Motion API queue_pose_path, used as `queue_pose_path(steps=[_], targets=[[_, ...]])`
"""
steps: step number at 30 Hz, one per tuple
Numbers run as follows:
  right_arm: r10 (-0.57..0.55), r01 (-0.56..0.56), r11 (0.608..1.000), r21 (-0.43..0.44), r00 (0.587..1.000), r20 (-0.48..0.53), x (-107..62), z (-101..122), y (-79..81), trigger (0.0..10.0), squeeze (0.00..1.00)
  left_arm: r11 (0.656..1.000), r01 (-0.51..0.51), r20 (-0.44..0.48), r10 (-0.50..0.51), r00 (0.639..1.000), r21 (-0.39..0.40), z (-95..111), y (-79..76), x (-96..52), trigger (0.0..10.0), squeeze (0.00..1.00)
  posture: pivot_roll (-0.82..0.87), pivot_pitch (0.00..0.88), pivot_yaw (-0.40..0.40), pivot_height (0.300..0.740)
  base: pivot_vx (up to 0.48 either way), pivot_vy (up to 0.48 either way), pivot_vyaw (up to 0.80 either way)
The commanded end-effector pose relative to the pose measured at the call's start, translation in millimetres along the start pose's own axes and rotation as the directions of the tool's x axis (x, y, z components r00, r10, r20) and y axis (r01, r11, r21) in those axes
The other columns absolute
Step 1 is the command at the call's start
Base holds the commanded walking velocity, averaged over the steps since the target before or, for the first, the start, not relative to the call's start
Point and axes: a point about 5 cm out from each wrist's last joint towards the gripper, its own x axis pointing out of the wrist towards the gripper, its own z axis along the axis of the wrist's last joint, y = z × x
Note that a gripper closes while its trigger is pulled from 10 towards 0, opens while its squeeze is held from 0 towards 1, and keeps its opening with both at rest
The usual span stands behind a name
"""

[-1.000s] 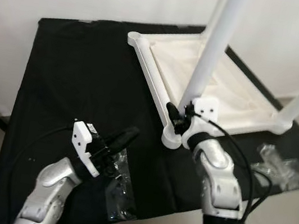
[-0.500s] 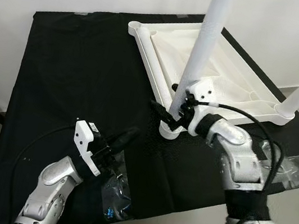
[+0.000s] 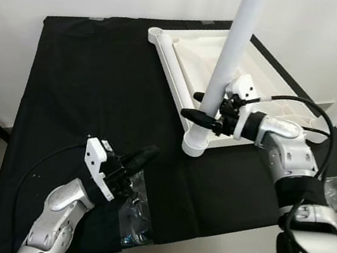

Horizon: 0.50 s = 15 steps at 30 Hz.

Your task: Building children table

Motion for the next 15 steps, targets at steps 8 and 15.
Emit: queue_pose_path(steps=[8,15], targets=[[-0.005,0.008,0.998,0.055,0.999,-0.049,-1.0,-31,13.0,0.0,0.00,1.000,0.008,-0.003,-0.008,1.000,-0.007,0,-2.6,-2.6,10.0,0.00,0.01,0.150,-0.026,0.740,0.000,0.000,0.00],[-0.662,0.702,0.695,0.156,0.710,-0.242,14.4,-76,46.6,0.0,0.00,1.000,0.007,-0.003,-0.007,1.000,-0.007,2,-0.8,-4.1,10.0,0.00,0.01,0.160,-0.016,0.740,0.000,0.000,0.00]])
